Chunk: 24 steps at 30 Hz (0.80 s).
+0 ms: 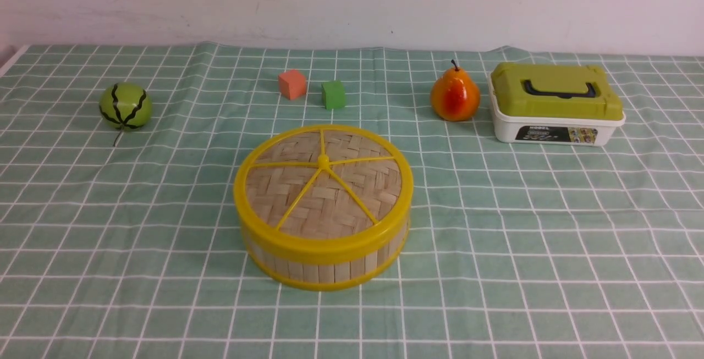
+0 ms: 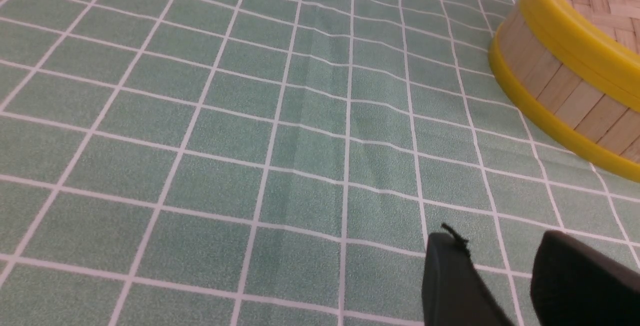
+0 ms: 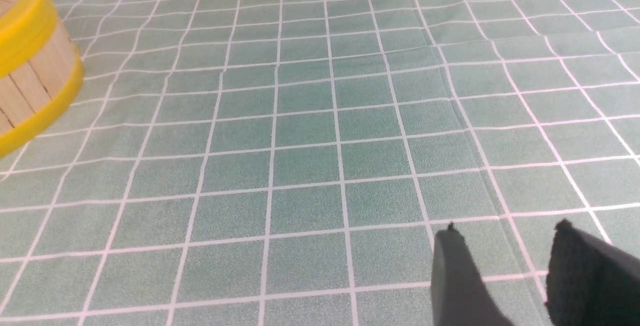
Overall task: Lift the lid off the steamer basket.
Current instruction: Use the left arm to lift the lid of the steamer
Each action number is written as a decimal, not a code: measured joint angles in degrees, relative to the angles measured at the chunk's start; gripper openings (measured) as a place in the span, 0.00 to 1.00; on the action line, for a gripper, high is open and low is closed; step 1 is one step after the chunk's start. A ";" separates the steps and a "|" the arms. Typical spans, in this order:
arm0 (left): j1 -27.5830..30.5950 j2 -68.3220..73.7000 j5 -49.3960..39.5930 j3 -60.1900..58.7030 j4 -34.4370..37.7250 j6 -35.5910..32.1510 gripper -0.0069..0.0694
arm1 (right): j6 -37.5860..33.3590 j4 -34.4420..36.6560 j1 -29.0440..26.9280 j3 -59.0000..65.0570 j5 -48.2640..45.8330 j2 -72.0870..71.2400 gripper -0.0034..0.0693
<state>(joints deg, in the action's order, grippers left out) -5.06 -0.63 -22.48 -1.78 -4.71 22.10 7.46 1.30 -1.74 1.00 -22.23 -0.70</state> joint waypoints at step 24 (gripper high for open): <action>0.00 0.00 3.05 0.00 23.48 16.05 0.40 | 0.00 0.00 0.00 0.00 0.00 0.00 0.38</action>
<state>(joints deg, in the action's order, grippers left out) -5.06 -0.63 -19.43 -1.78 18.77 38.16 7.46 1.30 -1.74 1.00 -22.23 -0.70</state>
